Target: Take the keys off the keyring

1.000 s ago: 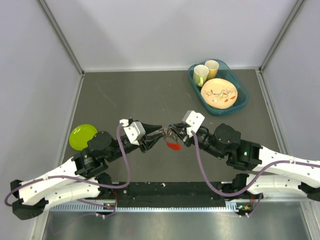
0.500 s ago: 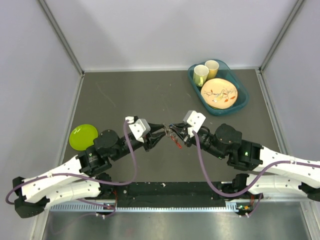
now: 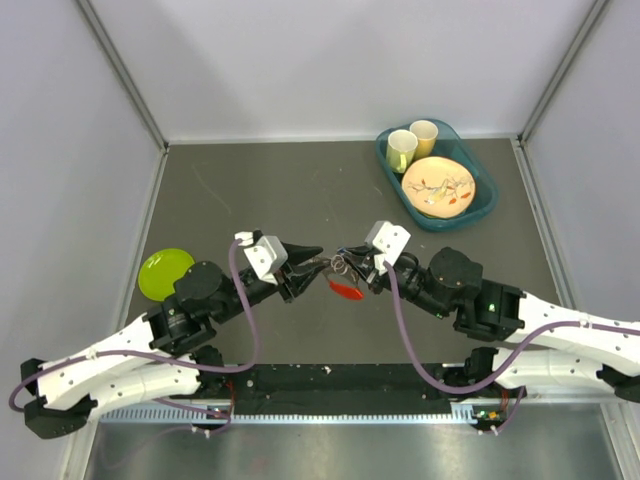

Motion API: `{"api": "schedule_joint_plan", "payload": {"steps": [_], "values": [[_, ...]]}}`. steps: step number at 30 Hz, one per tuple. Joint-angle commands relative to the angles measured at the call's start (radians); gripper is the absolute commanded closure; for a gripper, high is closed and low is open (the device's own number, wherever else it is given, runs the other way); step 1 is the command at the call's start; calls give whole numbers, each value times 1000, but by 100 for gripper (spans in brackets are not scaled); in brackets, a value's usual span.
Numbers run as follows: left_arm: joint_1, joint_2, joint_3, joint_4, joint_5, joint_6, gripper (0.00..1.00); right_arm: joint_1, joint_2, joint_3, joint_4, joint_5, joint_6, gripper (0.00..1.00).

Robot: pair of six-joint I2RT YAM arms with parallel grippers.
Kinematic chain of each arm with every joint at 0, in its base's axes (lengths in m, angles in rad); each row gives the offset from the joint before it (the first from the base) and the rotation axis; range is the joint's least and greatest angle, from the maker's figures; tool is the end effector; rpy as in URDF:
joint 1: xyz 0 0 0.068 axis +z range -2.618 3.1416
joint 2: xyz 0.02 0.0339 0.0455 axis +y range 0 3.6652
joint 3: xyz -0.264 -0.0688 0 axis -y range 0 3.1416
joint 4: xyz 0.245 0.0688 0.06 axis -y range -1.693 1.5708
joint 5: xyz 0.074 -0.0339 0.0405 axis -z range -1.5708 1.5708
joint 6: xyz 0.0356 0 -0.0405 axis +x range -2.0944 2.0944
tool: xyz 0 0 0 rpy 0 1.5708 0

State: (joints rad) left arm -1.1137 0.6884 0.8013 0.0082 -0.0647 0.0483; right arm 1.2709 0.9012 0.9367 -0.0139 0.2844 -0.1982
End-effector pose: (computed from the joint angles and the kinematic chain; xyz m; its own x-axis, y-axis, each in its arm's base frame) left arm 0.0734 -0.1439 0.3817 0.0951 -0.0842 -0.9919 0.8635 0.5027 0.0401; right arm 0.0707 0.1948 0.3915 0.1705 -0.0884 -0.9814 -0.8165 0.5448 -0.1909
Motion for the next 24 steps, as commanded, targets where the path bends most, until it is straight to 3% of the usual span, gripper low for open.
{"api": "schedule_joint_plan", "payload": {"steps": [1, 24], "values": [[-2, -21, 50, 61, 32, -28, 63, -5, 8, 10, 66, 13, 5, 100], [-3, 13, 93, 55, 224, -77, 61, -7, 44, 33, 60, 25, -7, 100]]}}
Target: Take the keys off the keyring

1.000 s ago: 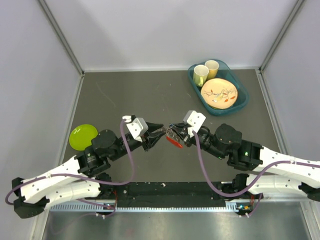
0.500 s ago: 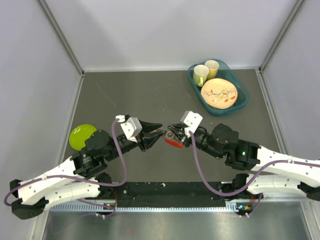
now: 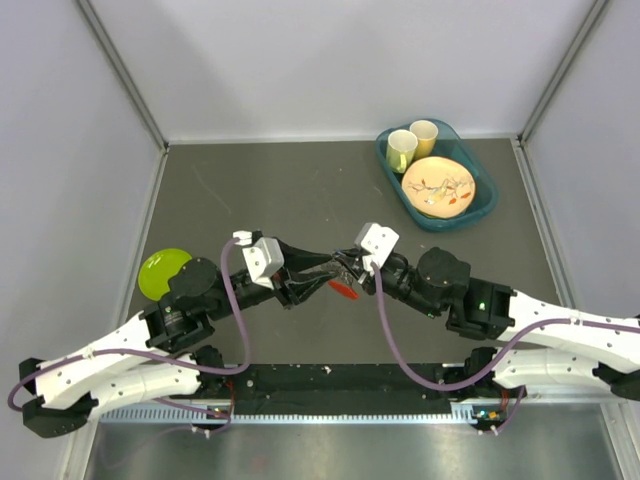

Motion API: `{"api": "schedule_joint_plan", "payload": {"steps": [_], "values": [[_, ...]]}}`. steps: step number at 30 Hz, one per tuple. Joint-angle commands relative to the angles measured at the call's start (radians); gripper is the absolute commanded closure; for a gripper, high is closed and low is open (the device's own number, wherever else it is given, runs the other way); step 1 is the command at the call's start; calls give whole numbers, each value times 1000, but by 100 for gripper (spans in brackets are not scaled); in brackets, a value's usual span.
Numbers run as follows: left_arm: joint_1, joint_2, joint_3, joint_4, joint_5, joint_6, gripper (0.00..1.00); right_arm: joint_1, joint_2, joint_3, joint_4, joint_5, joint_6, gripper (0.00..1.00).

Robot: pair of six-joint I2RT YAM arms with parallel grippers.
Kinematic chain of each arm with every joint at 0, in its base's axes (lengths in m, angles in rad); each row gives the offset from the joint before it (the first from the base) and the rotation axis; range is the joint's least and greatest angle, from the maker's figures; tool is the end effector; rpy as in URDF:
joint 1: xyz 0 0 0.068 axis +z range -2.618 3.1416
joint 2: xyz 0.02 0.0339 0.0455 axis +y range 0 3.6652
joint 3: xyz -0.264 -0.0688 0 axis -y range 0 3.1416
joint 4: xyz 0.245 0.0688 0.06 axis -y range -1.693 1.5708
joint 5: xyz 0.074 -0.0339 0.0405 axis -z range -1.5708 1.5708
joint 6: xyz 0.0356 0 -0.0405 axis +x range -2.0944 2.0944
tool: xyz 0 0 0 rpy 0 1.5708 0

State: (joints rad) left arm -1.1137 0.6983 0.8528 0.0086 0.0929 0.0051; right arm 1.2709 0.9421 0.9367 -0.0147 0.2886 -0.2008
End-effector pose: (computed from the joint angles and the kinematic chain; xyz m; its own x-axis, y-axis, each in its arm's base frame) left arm 0.0670 -0.1438 0.3980 0.0764 -0.1439 -0.9866 0.9335 0.3580 0.0201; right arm 0.0741 0.2054 0.3835 0.1601 -0.1295 -0.9786 -0.8163 0.5401 -0.2050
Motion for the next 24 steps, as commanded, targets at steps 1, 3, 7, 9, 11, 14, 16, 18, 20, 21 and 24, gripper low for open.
{"api": "schedule_joint_plan", "payload": {"steps": [1, 3, 7, 9, 11, 14, 16, 18, 20, 21, 24], "values": [[-3, 3, 42, 54, 79, -37, 60, -7, 4, 34, 62, 21, -3, 100], [-3, 4, 40, 39, 90, -37, 60, -7, 4, 37, 64, 17, -2, 100], [-2, -9, 25, 19, 73, -30, 60, -8, -20, 17, 100, -19, -11, 100], [-1, -34, 19, 11, 44, -27, 60, -7, -31, 7, 116, -26, -20, 100], [-3, -69, 9, 7, 1, -17, 61, -7, -37, 2, 124, -32, -26, 100], [-3, -114, -14, 1, -53, 11, 61, -7, -52, -7, 139, -42, -28, 100], [-3, -126, -27, -4, -116, 27, 61, -7, -66, -18, 160, -46, -28, 100], [-3, -129, -34, -4, -136, 33, 62, -8, -71, -22, 170, -52, -29, 100], [-3, -120, -34, -4, -137, 35, 63, -7, -69, -22, 174, -57, -26, 100], [-2, -115, -32, -5, -136, 38, 63, -7, -69, -21, 174, -58, -26, 100], [-2, -94, -31, -4, -111, 39, 63, -7, -71, -19, 179, -63, -22, 100]]}}
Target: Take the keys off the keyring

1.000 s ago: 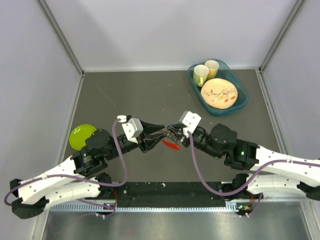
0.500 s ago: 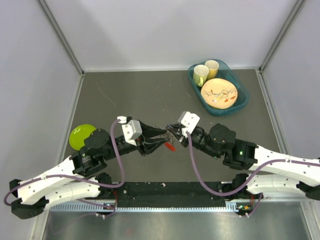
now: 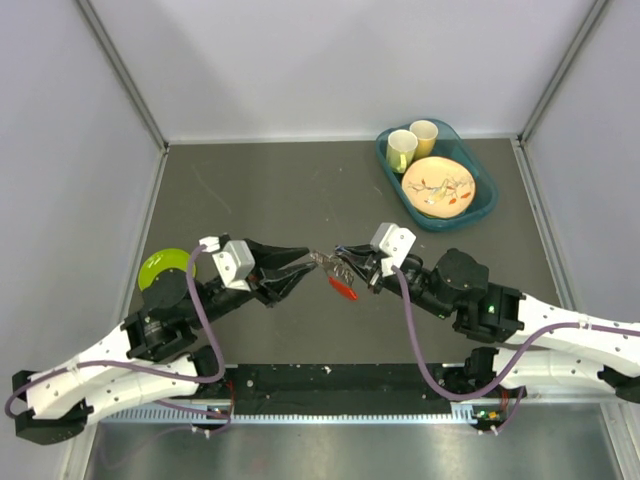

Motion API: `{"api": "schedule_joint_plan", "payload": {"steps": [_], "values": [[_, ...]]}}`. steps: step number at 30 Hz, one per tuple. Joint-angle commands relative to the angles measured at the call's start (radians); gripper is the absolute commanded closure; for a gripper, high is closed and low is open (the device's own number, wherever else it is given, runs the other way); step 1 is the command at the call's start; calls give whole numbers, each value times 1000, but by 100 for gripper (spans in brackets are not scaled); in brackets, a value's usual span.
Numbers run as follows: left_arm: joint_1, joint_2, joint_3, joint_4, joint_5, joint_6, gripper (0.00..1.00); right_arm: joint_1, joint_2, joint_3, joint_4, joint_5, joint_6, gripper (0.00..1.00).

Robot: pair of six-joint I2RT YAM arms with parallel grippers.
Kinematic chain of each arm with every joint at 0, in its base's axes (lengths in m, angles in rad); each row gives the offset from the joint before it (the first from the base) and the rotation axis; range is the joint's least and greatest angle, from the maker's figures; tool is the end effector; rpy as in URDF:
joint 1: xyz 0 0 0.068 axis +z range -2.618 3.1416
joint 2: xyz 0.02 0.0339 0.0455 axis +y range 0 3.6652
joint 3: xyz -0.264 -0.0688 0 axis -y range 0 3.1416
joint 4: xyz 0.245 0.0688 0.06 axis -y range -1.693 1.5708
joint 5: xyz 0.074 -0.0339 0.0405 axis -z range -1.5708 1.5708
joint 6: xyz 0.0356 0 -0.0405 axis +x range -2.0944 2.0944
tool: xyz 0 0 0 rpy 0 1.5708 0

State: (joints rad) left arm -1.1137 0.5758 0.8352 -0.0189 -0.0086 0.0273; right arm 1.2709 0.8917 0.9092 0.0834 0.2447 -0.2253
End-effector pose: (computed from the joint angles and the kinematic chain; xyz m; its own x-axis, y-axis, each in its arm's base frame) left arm 0.0561 -0.1133 0.4042 0.1295 -0.2014 -0.9709 0.8904 0.4545 0.0245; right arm 0.0691 0.1943 0.3941 0.2202 -0.0217 -0.9752 -0.8274 0.5253 -0.1985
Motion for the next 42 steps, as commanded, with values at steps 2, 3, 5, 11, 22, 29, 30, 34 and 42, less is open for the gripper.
{"api": "schedule_joint_plan", "payload": {"steps": [2, 3, 5, 11, 22, 29, 30, 34, 42], "values": [[-3, 41, -13, 25, 4, 25, 63, -7, -19, 10, 79, -21, 4, 100], [-3, 44, -18, 30, 4, 26, 63, -8, -19, 13, 78, -22, 6, 100], [-1, 50, -22, 39, 31, 33, 63, -7, -20, 13, 78, -24, 6, 100], [-2, 75, -25, 57, 27, 45, 63, -7, -22, 14, 78, -24, 7, 100], [-3, 90, -35, 88, 18, 52, 64, -7, -19, 13, 75, -30, 15, 100], [-3, 93, -30, 96, 18, 46, 65, -7, -19, 11, 72, -30, 17, 100], [-3, 91, -30, 100, 18, 43, 65, -5, -19, 11, 70, -28, 17, 100], [-2, 90, -25, 100, 19, 42, 65, -7, -16, 10, 72, -31, 20, 100], [-3, 99, -22, 102, 16, 42, 66, -7, -10, 13, 73, -35, 23, 100]]}}
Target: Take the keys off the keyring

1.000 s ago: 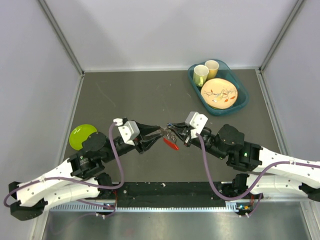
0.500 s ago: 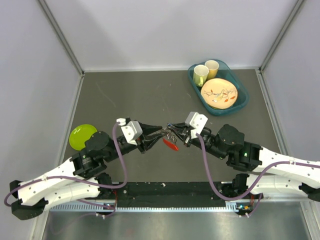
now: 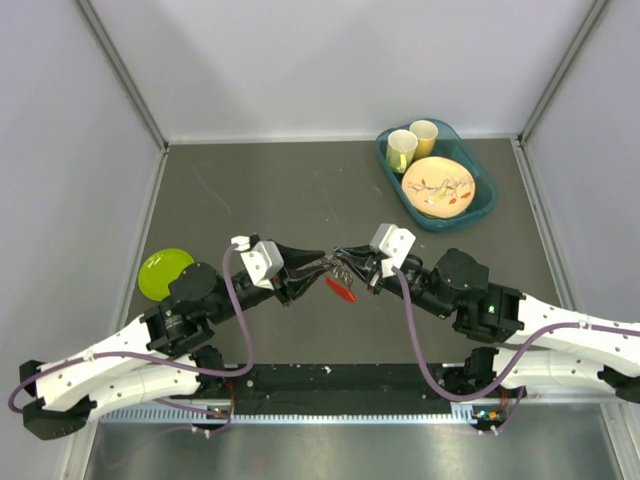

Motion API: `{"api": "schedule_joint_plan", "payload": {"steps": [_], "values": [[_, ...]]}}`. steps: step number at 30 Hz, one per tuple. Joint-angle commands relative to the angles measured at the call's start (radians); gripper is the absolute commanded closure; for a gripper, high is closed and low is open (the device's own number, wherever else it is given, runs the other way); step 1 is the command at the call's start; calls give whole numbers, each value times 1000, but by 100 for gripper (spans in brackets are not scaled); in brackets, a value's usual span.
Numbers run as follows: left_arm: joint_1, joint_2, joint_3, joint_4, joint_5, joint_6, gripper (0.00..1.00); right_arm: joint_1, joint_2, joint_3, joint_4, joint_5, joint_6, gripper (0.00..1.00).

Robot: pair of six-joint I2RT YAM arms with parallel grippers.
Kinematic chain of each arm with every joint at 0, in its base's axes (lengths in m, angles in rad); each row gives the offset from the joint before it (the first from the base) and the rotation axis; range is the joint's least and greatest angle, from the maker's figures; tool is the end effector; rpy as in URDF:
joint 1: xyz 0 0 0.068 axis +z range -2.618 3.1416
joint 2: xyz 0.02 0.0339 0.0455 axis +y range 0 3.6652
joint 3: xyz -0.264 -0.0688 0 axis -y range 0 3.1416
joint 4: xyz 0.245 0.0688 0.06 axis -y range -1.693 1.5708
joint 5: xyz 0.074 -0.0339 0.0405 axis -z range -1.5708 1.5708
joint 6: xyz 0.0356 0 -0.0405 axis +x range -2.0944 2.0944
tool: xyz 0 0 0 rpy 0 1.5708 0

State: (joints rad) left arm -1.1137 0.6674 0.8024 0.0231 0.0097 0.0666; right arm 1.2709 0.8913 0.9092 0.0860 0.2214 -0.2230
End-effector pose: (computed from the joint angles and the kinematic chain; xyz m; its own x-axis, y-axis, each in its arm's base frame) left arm 0.0684 -0.1398 0.3866 0.1293 -0.1122 -0.9852 0.8949 0.4412 0.0672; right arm 0.0684 0.1946 0.3945 0.2217 -0.0133 -0.9750 -0.8393 0.5065 -0.1978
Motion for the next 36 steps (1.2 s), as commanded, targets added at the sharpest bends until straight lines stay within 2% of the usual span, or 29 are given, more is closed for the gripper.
{"api": "schedule_joint_plan", "payload": {"steps": [1, 10, 13, 14, 17, 23, 29, 36], "values": [[-3, 8, 12, 61, -2, 2, 66, -7, -9, 11, 69, -13, 20, 100], [-1, 20, 14, 66, 6, 7, 70, -8, -3, 14, 67, -28, 27, 100], [-2, 23, 24, 51, 7, 2, 83, -7, 3, 17, 54, -39, 33, 100], [-3, 21, 30, 46, 9, 1, 92, -7, 3, 17, 46, -39, 33, 100], [-3, 24, 34, 35, 12, -5, 99, -7, 9, 17, 41, -42, 36, 100], [-3, 27, 41, 11, -1, -11, 100, -7, 37, 51, -17, -21, 16, 100], [-3, 50, 61, -60, -82, 21, 100, -7, 37, 79, -60, 10, -29, 100], [-2, 90, 78, -98, -143, 55, 100, -7, 58, 131, -120, -23, -65, 100]]}}
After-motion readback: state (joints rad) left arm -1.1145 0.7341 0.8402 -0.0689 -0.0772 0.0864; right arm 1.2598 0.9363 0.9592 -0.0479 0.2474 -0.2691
